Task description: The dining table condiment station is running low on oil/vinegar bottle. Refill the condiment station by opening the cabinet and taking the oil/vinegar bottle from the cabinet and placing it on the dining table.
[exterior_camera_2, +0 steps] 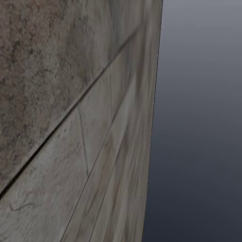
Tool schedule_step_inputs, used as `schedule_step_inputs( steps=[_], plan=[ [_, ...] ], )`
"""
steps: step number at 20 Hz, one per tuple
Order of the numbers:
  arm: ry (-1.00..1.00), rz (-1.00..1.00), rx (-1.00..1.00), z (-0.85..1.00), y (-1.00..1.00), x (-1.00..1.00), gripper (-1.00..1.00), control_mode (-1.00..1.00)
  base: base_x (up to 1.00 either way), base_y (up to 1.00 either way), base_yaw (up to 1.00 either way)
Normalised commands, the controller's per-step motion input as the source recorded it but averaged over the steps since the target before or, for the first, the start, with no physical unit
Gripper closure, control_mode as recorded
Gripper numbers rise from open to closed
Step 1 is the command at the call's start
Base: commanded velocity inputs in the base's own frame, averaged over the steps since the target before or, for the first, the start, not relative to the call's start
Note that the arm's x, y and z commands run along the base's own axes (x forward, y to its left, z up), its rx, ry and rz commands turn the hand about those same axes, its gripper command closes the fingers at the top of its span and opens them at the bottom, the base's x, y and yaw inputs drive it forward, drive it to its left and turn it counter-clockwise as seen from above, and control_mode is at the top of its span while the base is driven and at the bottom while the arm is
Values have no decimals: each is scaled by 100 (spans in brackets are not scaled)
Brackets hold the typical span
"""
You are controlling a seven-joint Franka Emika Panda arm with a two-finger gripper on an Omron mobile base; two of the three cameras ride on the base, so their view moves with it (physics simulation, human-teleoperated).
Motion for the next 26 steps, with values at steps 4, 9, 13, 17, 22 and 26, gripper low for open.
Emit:
schedule_step_inputs(
  steps=[4,9,13,17,22,26],
  plan=[
    [-43,34,15,-3,29,19,-100,-100,0,0,0],
    [-45,34,14,0,26,28,-100,-100,0,0,0],
    [-34,17,5,22,10,35,-100,-100,0,0,0],
    [-25,2,0,41,0,33,-100,-100,0,0,0],
    [-5,-7,0,41,5,40,-100,-100,0,0,0],
    [0,0,0,23,1,54,-100,-100,0,0,0]
  ],
)
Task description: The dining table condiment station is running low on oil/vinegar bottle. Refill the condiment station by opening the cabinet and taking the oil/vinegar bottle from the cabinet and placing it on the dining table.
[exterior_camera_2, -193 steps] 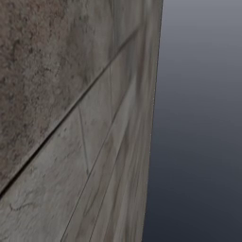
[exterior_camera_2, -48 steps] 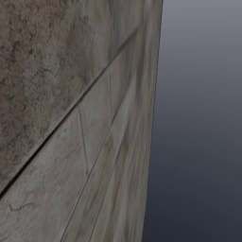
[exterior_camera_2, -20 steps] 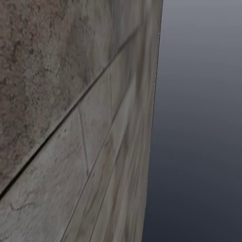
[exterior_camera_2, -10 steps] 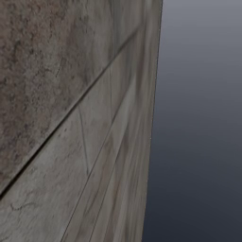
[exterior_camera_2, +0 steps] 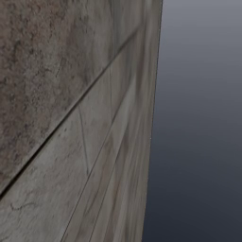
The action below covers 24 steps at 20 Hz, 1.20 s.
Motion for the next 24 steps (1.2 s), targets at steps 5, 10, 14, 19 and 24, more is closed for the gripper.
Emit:
schedule_step_inputs(
  steps=[5,10,14,19,24],
  plan=[
    [0,11,0,9,0,43,-100,-100,0,0,0],
    [0,11,0,0,0,20,-100,-100,0,0,0],
    [0,0,0,0,0,10,-100,-100,0,0,0],
    [0,0,-2,7,0,9,-100,-100,0,0,0],
    [2,3,-6,6,5,25,-100,-100,0,0,0]
  ],
)
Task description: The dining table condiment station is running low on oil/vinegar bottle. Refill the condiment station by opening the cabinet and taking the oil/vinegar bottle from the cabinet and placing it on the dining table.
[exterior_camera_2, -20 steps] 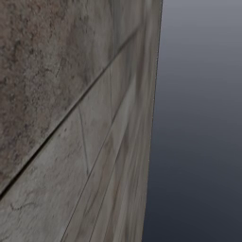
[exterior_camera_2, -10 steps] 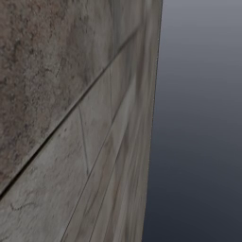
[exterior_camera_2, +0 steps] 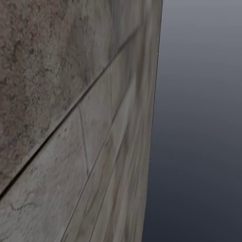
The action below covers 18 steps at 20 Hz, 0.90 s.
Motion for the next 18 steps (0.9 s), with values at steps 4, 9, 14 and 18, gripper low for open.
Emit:
schedule_step_inputs(
  steps=[4,9,14,18],
  plan=[
    [13,16,-12,0,38,55,-100,-100,0,0,0],
    [8,23,-8,0,15,58,-100,-100,0,0,0],
    [0,8,-1,0,0,42,-100,-100,0,0,0],
    [0,0,0,0,0,39,-100,-100,0,0,0]
  ],
)
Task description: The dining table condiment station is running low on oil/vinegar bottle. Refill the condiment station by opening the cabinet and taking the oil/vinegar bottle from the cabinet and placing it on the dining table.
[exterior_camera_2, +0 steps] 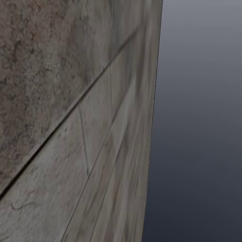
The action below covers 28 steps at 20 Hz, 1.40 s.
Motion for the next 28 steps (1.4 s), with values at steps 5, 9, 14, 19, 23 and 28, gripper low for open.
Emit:
schedule_step_inputs(
  steps=[5,9,14,19,23,28],
  plan=[
    [0,0,0,0,0,44,-100,-100,0,0,0],
    [2,0,0,0,0,49,-100,-100,0,0,0],
    [4,-1,0,0,0,41,-100,-100,0,0,0],
    [5,0,0,0,0,40,-100,-100,0,0,0],
    [1,0,0,0,0,34,-100,-100,0,0,0],
    [0,0,0,0,-5,18,-100,-100,0,0,0]
  ],
)
